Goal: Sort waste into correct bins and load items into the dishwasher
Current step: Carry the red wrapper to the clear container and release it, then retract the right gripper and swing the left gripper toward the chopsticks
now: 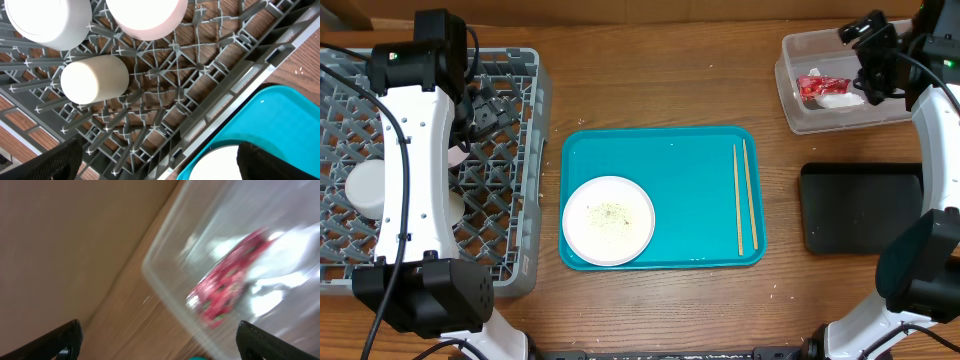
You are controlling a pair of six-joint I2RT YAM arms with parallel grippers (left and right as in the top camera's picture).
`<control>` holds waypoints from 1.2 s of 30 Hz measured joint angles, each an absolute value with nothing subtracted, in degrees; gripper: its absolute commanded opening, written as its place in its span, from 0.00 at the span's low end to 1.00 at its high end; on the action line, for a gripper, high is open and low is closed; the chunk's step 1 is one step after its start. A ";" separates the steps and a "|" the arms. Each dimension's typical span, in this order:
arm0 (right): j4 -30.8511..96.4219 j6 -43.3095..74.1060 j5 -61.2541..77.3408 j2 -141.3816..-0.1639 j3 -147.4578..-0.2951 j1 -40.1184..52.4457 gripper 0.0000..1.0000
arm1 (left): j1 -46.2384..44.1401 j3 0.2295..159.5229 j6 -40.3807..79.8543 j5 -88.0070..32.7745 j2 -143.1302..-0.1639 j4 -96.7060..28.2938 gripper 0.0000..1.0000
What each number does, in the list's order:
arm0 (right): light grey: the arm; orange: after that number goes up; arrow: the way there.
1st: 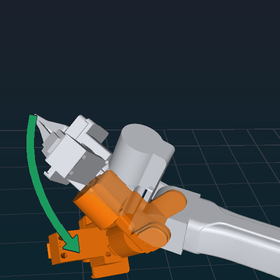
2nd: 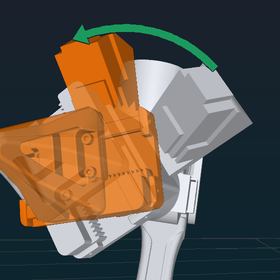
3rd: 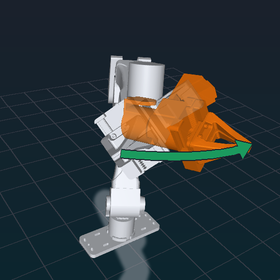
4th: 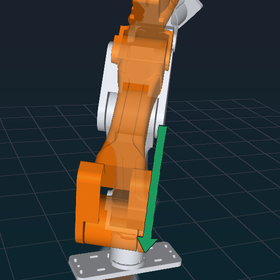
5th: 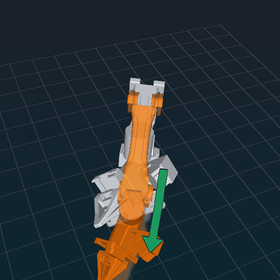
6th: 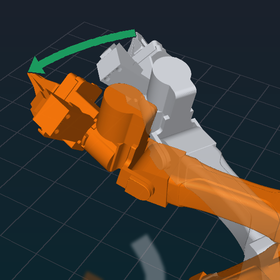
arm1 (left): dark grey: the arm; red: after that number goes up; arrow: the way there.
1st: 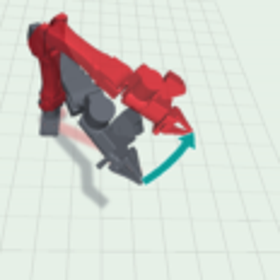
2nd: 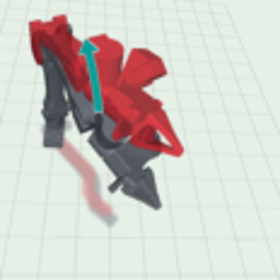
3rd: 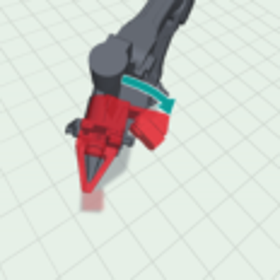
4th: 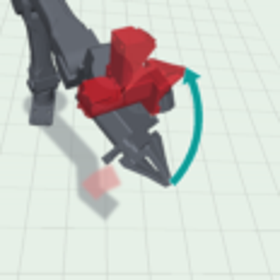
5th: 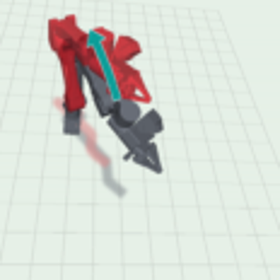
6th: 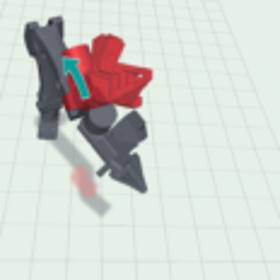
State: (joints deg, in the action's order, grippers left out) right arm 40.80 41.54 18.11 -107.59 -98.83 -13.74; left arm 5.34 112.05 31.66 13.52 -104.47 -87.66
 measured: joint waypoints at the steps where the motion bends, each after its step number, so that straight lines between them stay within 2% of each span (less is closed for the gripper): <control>1: 40.66 41.30 21.19 -107.59 -98.83 -13.72 1.00 | 5.34 112.05 31.66 13.52 -104.47 -87.68 1.00; 8: 36.49 39.86 41.93 -107.59 -98.83 -13.37 1.00 | 5.34 112.05 31.66 13.52 -104.47 -87.68 1.00; 14: 40.56 37.76 45.69 -105.49 -98.76 -15.53 1.00 | 5.34 112.05 31.64 13.52 -104.47 -87.68 1.00; 17: 46.37 37.19 41.58 -101.23 -98.61 -17.96 1.00 | 5.34 112.05 31.66 13.52 -104.47 -87.66 1.00; 22: 57.17 36.62 25.19 -89.52 -98.63 -23.68 1.00 | 5.34 112.05 31.66 13.52 -104.47 -87.55 1.00; 28: 60.29 36.36 16.62 -85.23 -98.63 -28.51 1.00 | 5.34 112.05 31.92 13.15 -104.47 -81.54 1.00; 31: 60.62 36.38 14.37 -85.71 -98.63 -29.12 1.00 | 5.37 112.05 32.73 8.19 -104.47 -81.87 1.00; 36: 60.66 36.36 12.60 -85.89 -98.61 -29.26 1.00 | 5.17 112.01 32.58 -8.86 -104.47 -84.44 1.00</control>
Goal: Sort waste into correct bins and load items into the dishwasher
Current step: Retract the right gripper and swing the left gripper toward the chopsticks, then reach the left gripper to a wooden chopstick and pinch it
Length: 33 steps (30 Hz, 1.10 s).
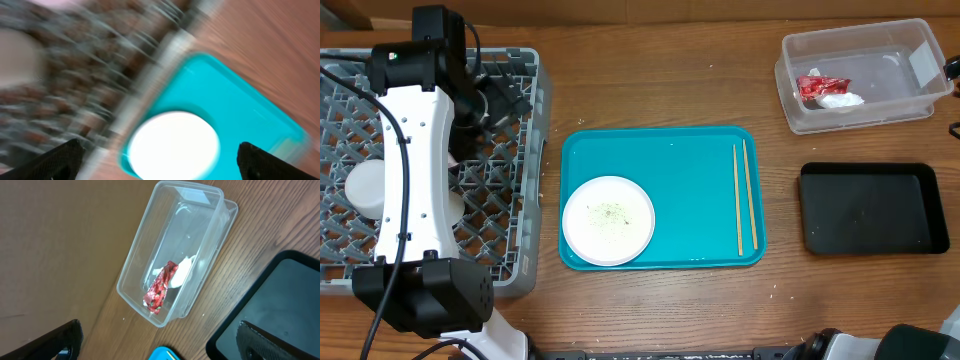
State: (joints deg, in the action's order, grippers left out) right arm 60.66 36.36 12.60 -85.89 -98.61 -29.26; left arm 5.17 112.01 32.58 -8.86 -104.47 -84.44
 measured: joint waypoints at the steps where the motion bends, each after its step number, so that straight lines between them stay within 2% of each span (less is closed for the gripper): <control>1: 60.66 36.36 12.51 -85.89 -98.61 -29.26 1.00 | 4.80 112.01 31.88 -12.60 -104.47 -84.09 1.00; 6: 60.66 36.29 11.99 -85.89 -98.61 -29.28 1.00 | -3.51 112.01 27.75 -25.91 -104.47 -80.88 1.00; 12: 60.66 36.25 11.75 -85.89 -98.61 -29.28 1.00 | -22.37 112.01 28.18 -25.30 -105.06 -73.65 0.97; 17: 60.66 36.25 11.75 -85.89 -98.61 -29.28 1.00 | -36.51 112.01 36.21 -12.49 -109.65 -68.29 0.96; 20: 60.69 36.21 11.73 -85.89 -98.61 -29.26 1.00 | -41.76 112.01 39.55 -4.10 -114.04 -65.06 0.92; 28: 60.64 36.23 11.70 -85.89 -98.61 -29.28 1.00 | -50.43 112.01 42.17 19.46 -124.09 -56.01 0.93; 33: 60.69 36.23 11.73 -85.89 -98.61 -29.26 1.00 | -54.11 112.01 42.74 28.49 -128.35 -52.18 0.86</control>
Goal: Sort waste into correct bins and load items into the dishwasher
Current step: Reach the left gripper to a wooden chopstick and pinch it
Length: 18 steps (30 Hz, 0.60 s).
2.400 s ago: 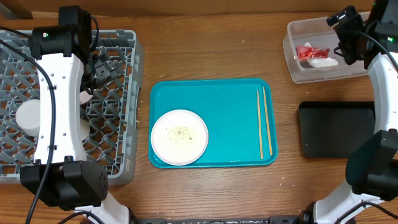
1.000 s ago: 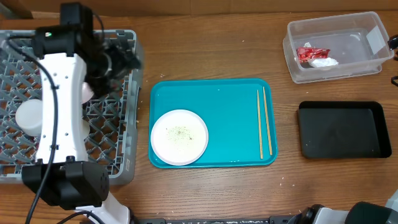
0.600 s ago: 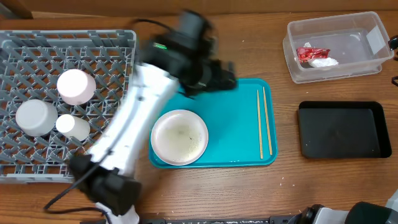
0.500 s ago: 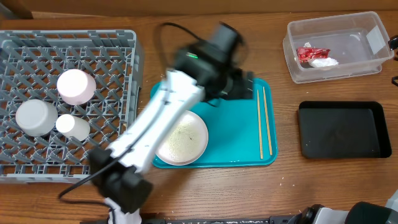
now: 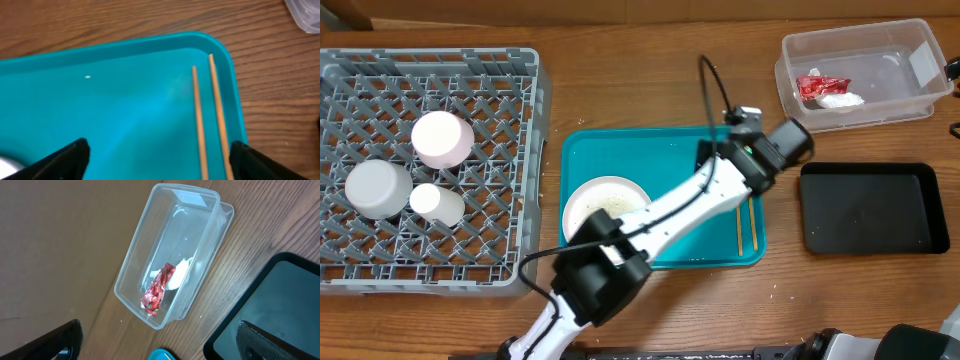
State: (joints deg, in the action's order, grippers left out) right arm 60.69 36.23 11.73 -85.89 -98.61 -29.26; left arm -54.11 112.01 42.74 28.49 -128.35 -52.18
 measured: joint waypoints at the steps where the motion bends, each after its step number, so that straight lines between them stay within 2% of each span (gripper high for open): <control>1: 60.69 36.21 11.75 -85.89 -98.61 -29.26 1.00 | -54.70 112.01 42.85 29.41 -129.12 -51.35 0.85; 7: 60.69 36.21 11.73 -85.89 -98.61 -29.28 1.00 | -55.51 112.01 44.86 31.24 -133.45 -49.47 0.79; 9: 60.69 36.23 11.70 -85.89 -98.61 -29.26 1.00 | -55.40 111.98 45.87 31.27 -134.39 -49.47 0.74; 18: 60.66 36.21 11.68 -85.89 -98.61 -29.28 1.00 | -55.42 111.98 50.15 28.01 -134.96 -48.38 0.71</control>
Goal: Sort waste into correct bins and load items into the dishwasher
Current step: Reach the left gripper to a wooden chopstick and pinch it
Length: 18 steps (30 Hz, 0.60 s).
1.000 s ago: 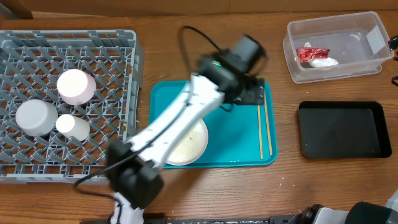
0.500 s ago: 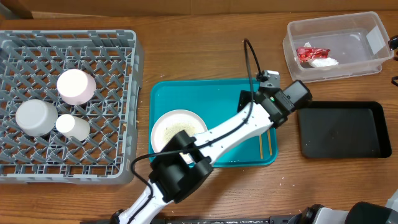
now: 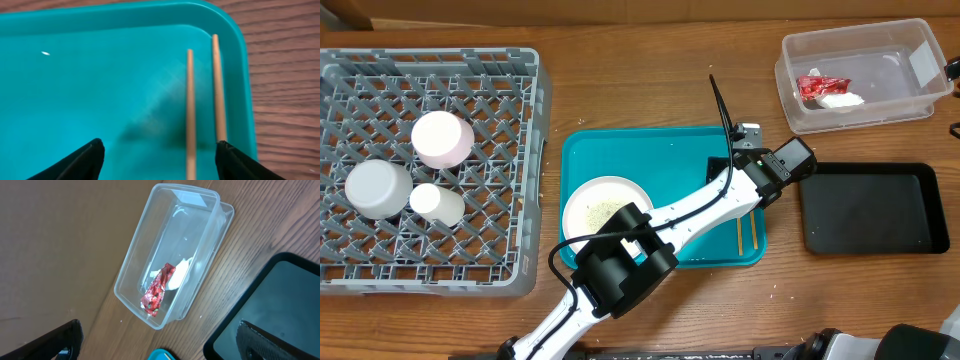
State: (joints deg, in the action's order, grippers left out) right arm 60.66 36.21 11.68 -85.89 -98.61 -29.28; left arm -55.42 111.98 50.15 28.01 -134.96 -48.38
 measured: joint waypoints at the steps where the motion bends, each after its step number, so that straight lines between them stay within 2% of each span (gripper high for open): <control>1: 60.69 36.21 11.70 -85.89 -98.61 -29.26 1.00 | -55.42 111.98 50.54 27.44 -135.04 -48.16 0.70; 3: 60.66 36.21 11.68 -85.89 -98.61 -29.26 1.00 | -55.42 112.01 51.13 26.52 -135.50 -48.07 0.70; 7: 60.66 36.23 11.66 -85.89 -98.61 -29.28 1.00 | -55.42 112.01 52.14 25.15 -137.86 -47.97 0.61; 13: 60.69 36.21 11.62 -85.89 -98.61 -29.26 1.00 | -55.42 112.29 53.39 24.12 -138.93 -47.09 0.36; 15: 60.66 36.23 11.60 -85.89 -98.61 -29.26 1.00 | -55.42 112.29 53.52 24.01 -138.93 -47.07 0.23; 17: 60.66 36.18 11.62 -85.89 -98.61 -29.26 1.00 | -55.42 112.29 54.02 23.97 -138.93 -47.07 0.04; 18: 60.69 36.21 11.62 -85.89 -98.61 -29.28 1.00 | -55.42 112.29 53.76 23.97 -138.93 -47.13 0.04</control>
